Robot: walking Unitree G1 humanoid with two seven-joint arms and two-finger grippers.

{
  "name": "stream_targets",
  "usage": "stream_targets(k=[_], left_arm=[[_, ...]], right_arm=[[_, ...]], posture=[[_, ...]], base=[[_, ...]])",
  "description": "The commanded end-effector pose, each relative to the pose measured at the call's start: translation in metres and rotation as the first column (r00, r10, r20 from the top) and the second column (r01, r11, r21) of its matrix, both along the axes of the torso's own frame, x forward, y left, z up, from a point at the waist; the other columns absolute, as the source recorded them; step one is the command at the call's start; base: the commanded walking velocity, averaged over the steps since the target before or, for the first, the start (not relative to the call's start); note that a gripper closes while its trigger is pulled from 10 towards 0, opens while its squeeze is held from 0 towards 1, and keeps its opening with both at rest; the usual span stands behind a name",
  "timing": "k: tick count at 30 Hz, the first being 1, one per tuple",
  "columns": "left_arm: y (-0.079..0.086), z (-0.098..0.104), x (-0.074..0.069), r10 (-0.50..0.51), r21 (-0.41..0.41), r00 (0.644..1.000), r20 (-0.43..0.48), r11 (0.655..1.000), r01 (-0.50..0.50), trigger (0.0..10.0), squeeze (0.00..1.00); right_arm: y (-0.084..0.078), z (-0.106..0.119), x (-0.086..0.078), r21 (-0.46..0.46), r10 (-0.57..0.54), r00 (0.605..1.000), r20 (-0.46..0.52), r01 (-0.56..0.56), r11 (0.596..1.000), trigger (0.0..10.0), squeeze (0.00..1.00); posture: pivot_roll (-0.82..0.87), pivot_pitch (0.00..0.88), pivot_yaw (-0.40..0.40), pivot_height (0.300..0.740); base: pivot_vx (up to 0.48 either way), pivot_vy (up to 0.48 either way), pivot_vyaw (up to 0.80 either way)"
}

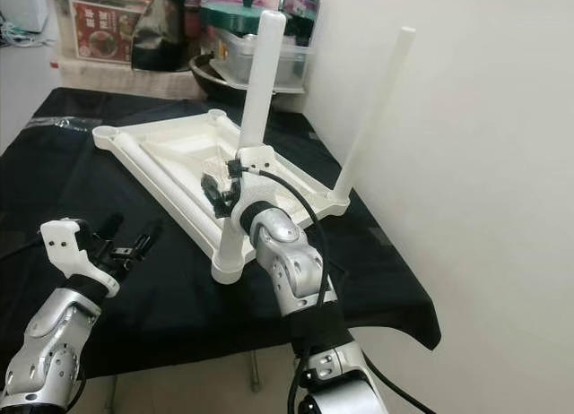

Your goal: Building children table

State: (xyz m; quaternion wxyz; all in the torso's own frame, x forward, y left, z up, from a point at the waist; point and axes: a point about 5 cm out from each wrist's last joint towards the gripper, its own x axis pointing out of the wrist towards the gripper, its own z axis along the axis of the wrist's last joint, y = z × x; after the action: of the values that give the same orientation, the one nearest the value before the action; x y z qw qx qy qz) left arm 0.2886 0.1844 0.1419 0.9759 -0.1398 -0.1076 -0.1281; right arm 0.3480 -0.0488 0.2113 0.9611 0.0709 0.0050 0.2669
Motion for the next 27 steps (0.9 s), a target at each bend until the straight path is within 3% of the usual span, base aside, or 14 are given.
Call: stream_targets(k=[1,2,5,9,11,13,17,18,19,22,23,25,26,27], left_arm=[[-0.005,-0.002,0.001,-0.02,-0.016,1.0,-0.008,1.0,0.02,10.0,0.0],[-0.005,-0.002,0.001,-0.019,-0.018,1.0,-0.007,1.0,0.019,10.0,0.0],[-0.005,-0.002,0.001,-0.019,-0.018,1.0,-0.007,1.0,0.019,10.0,0.0],[-0.005,-0.003,0.001,-0.018,-0.02,1.0,-0.006,1.0,0.018,10.0,0.0],[-0.005,-0.003,0.001,-0.018,-0.02,1.0,-0.006,1.0,0.018,10.0,0.0],[-0.005,-0.003,0.001,-0.014,-0.02,1.0,-0.006,1.0,0.014,10.0,0.0],[-0.004,-0.003,0.0,-0.008,-0.021,1.0,-0.005,1.0,0.008,10.0,0.0],[-0.003,-0.002,0.0,-0.007,-0.022,1.0,-0.005,1.0,0.007,10.0,0.0],[-0.003,-0.002,0.0,-0.007,-0.022,1.0,-0.005,1.0,0.007,10.0,0.0],[-0.003,-0.002,0.0,-0.009,-0.023,1.0,-0.005,1.0,0.009,10.0,0.0],[-0.004,-0.002,0.0,-0.011,-0.023,1.0,-0.004,1.0,0.011,10.0,0.0],[-0.004,-0.001,0.0,-0.013,-0.023,1.0,-0.004,1.0,0.013,10.0,0.0],[-0.004,-0.001,0.0,-0.013,-0.023,1.0,-0.004,1.0,0.013,10.0,0.0],[-0.005,-0.001,0.0,-0.013,-0.023,1.0,-0.003,1.0,0.013,10.0,0.0]], right_arm=[[-0.001,0.012,0.0,0.015,0.054,0.997,0.05,-0.055,0.998,10.0,0.0],[-0.005,0.024,-0.007,0.022,0.213,0.968,0.131,-0.218,0.976,10.0,0.0],[-0.005,0.024,-0.007,0.022,0.213,0.968,0.131,-0.218,0.976,10.0,0.0],[-0.002,0.03,-0.03,-0.044,0.598,0.769,0.228,-0.605,0.795,9.8,0.0],[-0.002,0.03,-0.03,-0.044,0.598,0.769,0.228,-0.605,0.795,9.8,0.0],[0.006,0.018,-0.029,-0.077,0.637,0.749,0.185,-0.635,0.769,2.5,0.0],[0.009,0.01,-0.024,-0.077,0.63,0.763,0.144,-0.626,0.776,2.1,0.0],[0.007,0.002,-0.008,-0.052,0.489,0.87,0.059,-0.487,0.872,0.0,0.0],[0.007,0.002,-0.008,-0.052,0.489,0.87,0.059,-0.487,0.872,0.0,0.0],[-0.002,-0.009,0.013,-0.059,0.218,0.974,-0.054,-0.221,0.973,0.0,0.0],[-0.016,-0.016,0.025,-0.081,-0.03,0.992,-0.12,0.021,0.997,0.0,0.0],[-0.043,-0.033,0.028,-0.14,-0.393,0.893,-0.218,0.369,0.919,0.0,0.0],[-0.043,-0.033,0.028,-0.14,-0.393,0.893,-0.218,0.369,0.919,0.0,0.0],[-0.051,-0.039,0.025,-0.17,-0.489,0.838,-0.244,0.459,0.872,0.0,0.0]], posture=[[0.15,0.0,-0.205,0.74],[0.15,0.0,-0.21,0.74],[0.15,0.0,-0.21,0.74],[0.16,0.0,-0.225,0.74],[0.16,0.0,-0.225,0.74],[0.17,0.0,-0.237,0.74],[0.17,0.0,-0.236,0.74],[0.17,0.0,-0.229,0.74],[0.17,0.0,-0.229,0.74],[0.16,0.0,-0.226,0.74],[0.16,0.0,-0.223,0.74],[0.16,0.0,-0.224,0.74],[0.16,0.0,-0.224,0.74],[0.16,0.0,-0.224,0.74]], base=[[0.0,0.0,0.0],[0.0,0.0,0.0],[0.0,0.0,0.0],[0.0,0.0,0.0],[0.0,0.0,0.0],[0.0,0.0,0.0],[0.0,0.0,0.0],[0.0,0.0,0.0],[0.0,0.0,0.0],[0.0,0.0,0.0],[0.0,0.0,0.0],[0.0,0.0,0.0],[0.0,0.0,0.0],[0.0,0.0,0.0]])
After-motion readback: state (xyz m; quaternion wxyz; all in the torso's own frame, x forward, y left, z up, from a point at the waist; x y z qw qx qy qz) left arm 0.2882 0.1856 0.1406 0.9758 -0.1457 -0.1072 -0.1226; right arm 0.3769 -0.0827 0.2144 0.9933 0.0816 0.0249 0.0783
